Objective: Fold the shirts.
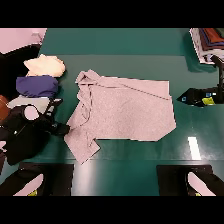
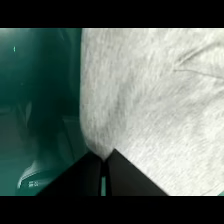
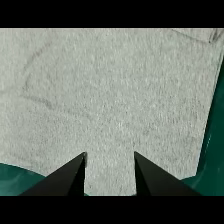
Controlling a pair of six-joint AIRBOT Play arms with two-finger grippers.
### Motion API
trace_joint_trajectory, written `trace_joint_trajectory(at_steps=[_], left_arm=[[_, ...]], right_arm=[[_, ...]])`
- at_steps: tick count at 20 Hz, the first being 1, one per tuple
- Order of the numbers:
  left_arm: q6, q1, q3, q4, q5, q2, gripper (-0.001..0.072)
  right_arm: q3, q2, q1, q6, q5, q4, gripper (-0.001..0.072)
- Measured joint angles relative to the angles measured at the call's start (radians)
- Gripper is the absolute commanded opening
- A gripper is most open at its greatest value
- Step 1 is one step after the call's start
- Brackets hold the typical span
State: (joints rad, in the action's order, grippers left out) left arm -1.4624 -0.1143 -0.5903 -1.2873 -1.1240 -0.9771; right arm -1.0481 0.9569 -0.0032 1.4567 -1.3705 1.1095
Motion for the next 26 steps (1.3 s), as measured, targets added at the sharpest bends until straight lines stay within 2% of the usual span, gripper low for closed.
trace_joint_trajectory(at_steps=[2, 7, 12, 13, 15, 16, 18, 19, 22, 26], left_arm=[[-0.003, 0.0, -0.016, 0.005, 0.004, 0.0, 0.0022], [-0.006, 0.0, -0.082, 0.025, 0.007, 0.0, 0.0023], [-0.007, 0.0, -0.109, 0.068, 0.025, 0.0, 0.0023], [-0.007, 0.0, -0.111, 0.074, 0.029, 0.0, 0.0023], [-0.006, 0.0, -0.113, 0.082, 0.033, 0.0, 0.0023], [-0.006, 0.0, -0.114, 0.085, 0.035, 0.0, 0.0022], [-0.007, 0.0, -0.121, 0.088, 0.033, 0.0, 0.0022], [-0.011, 0.0, -0.134, 0.089, 0.029, 0.002, 0.0022], [-0.025, 0.0, -0.23, 0.091, 0.019, 0.035, 0.0022], [-0.056, 0.0, -0.507, 0.088, 0.013, 0.14, 0.0023]], right_arm=[[0.04, 0.0, -0.046, 0.002, -0.045, 0.006, 0.0545], [0.3, 0.0, -0.167, 0.007, -0.092, 0.003, 0.05], [0.526, 0.019, -0.134, 0.008, 0.05, -0.097, 0.0498], [0.546, 0.04, -0.108, 0.008, 0.081, -0.11, 0.0372], [0.554, 0.09, -0.053, 0.008, 0.125, -0.135, 0.0279], [0.546, 0.117, -0.023, 0.008, 0.135, -0.144, 0.0151], [0.513, 0.159, 0.03, 0.003, 0.165, -0.142, 0.0039], [0.489, 0.168, 0.053, -0.002, 0.18, -0.136, 0.001], [0.375, 0.13, 0.09, -0.012, 0.179, -0.113, 0.001], [0.122, -0.028, 0.051, -0.017, 0.155, -0.096, 0.0009]])
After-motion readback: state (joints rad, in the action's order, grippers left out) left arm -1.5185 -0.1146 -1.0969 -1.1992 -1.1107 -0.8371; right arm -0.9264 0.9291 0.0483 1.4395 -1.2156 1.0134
